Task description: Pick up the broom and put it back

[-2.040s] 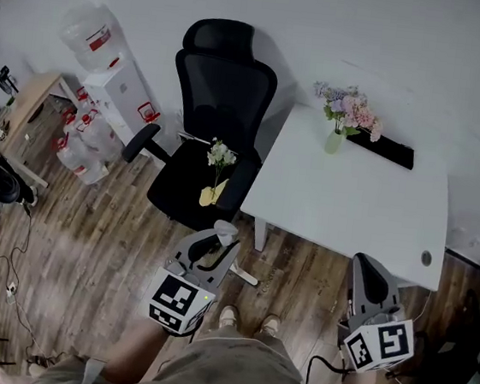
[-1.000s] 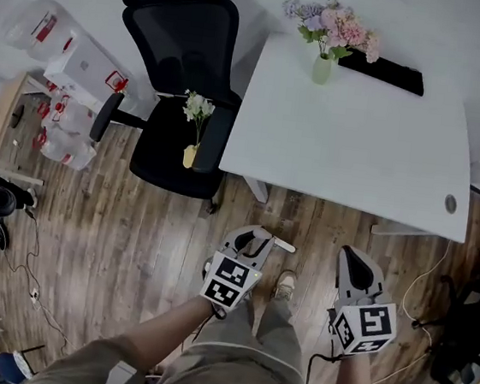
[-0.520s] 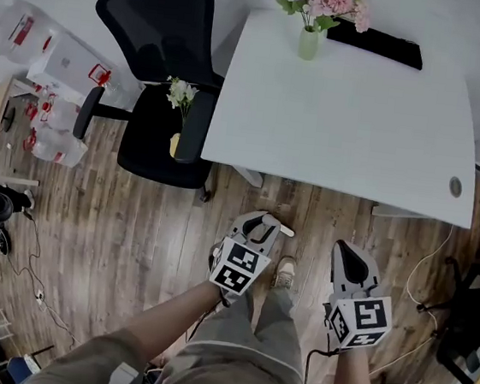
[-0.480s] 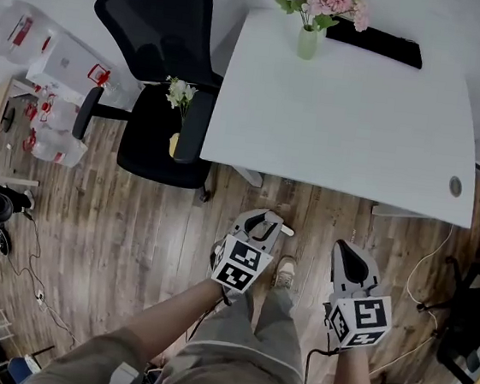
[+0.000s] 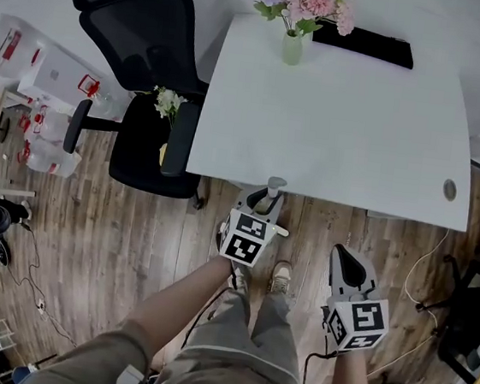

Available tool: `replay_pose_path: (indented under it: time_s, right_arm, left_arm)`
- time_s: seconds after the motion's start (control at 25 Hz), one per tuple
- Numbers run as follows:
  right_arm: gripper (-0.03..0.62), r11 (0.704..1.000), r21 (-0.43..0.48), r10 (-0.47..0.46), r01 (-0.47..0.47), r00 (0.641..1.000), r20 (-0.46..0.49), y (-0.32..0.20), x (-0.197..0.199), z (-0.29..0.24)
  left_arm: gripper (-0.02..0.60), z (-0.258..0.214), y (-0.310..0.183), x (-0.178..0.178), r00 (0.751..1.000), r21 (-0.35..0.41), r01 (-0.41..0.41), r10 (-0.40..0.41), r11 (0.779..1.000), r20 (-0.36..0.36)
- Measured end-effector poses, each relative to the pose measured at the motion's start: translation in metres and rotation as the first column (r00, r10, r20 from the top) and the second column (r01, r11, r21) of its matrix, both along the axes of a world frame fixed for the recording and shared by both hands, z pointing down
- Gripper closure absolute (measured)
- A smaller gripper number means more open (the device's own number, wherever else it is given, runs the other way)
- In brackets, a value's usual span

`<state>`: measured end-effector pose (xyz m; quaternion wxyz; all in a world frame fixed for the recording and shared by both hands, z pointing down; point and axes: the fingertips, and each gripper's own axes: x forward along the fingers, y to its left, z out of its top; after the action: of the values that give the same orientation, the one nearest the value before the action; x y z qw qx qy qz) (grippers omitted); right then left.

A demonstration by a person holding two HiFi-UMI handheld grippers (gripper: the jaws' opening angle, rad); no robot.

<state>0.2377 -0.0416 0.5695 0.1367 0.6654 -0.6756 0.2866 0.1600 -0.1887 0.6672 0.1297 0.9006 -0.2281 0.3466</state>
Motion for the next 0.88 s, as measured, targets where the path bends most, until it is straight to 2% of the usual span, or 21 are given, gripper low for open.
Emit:
replay_pose_path:
  time_s: [0.2, 0.36, 0.48, 0.64, 0.88]
  right_arm:
    - [0.563, 1.000, -0.006, 0.006, -0.006, 1.000, 0.004, -0.002, 0.008, 0.005]
    - [0.563, 0.999, 0.041, 0.030, -0.030, 0.999, -0.010, -0.008, 0.019, -0.004]
    - [0.563, 0.998, 0.059, 0.039, -0.038, 0.999, -0.016, -0.014, 0.028, -0.012]
    - [0.563, 0.995, 0.086, 0.042, -0.040, 0.999, -0.022, -0.023, 0.032, -0.035]
    - [0.563, 0.982, 0.187, -0.008, 0.021, 0.997, -0.072, -0.037, 0.023, -0.093]
  left_arm:
    - [0.457, 0.007, -0.015, 0.008, 1.000, 0.009, -0.007, 0.007, 1.000, 0.012]
    - [0.371, 0.012, -0.019, 0.002, 1.000, -0.019, 0.009, -0.008, 1.000, 0.016]
    - [0.332, 0.005, -0.011, -0.004, 0.999, -0.002, -0.037, 0.038, 0.999, 0.033]
    - [0.331, -0.019, -0.001, -0.014, 0.998, 0.010, -0.063, 0.063, 0.998, 0.009]
    - [0.339, -0.090, -0.012, -0.032, 0.995, 0.063, -0.014, 0.020, 0.998, -0.093]
